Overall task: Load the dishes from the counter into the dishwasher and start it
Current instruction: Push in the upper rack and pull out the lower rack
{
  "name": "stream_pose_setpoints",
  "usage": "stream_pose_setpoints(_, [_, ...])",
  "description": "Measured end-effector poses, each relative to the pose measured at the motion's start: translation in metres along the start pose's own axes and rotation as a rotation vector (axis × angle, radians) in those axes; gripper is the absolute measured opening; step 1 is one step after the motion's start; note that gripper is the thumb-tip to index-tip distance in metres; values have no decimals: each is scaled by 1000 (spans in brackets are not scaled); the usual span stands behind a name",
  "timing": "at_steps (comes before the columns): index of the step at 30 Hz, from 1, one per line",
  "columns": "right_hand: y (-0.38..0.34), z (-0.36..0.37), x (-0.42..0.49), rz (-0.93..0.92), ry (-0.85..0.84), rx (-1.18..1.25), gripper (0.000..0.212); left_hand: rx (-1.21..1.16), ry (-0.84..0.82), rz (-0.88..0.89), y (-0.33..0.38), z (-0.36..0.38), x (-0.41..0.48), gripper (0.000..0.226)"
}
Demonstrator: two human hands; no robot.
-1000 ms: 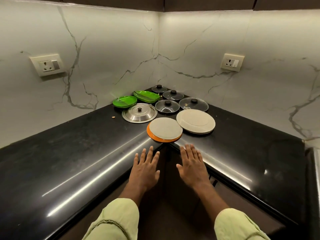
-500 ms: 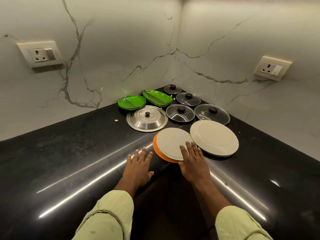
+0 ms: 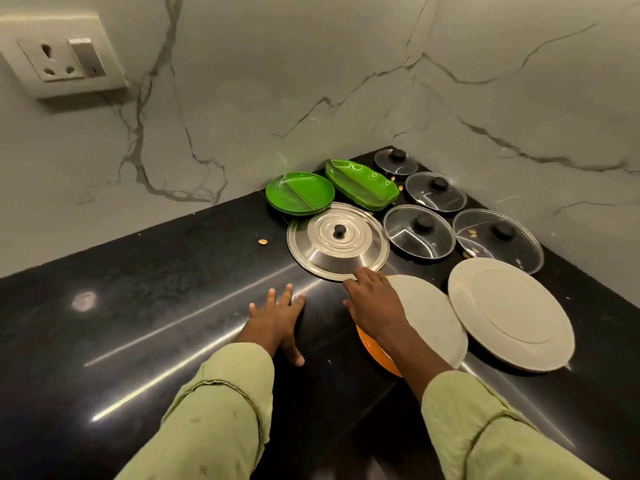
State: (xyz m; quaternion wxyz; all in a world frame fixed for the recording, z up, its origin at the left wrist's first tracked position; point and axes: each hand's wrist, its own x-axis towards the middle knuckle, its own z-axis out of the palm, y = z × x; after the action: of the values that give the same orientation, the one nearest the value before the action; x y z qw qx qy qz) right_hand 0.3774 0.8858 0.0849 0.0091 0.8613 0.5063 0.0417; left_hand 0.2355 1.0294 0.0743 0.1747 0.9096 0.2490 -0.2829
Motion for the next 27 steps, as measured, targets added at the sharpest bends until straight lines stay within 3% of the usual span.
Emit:
stream_pose_setpoints(7, [-5, 8, 69, -103, -174, -166, 30, 10, -59, -40, 6, -7, 15, 148])
stream_pose_setpoints(13, [-18, 5, 92, -188, -299, -272, 16, -2, -108, -51, 6, -8, 17, 148])
stream_pose_setpoints(21, [-34, -2, 86, -361, -275, -415, 20, -11, -117, -50, 6, -11, 15, 148])
stream_pose_setpoints(27, [-21, 6, 90, -259, -143, -281, 36, 13, -118, -45, 7, -13, 13, 145])
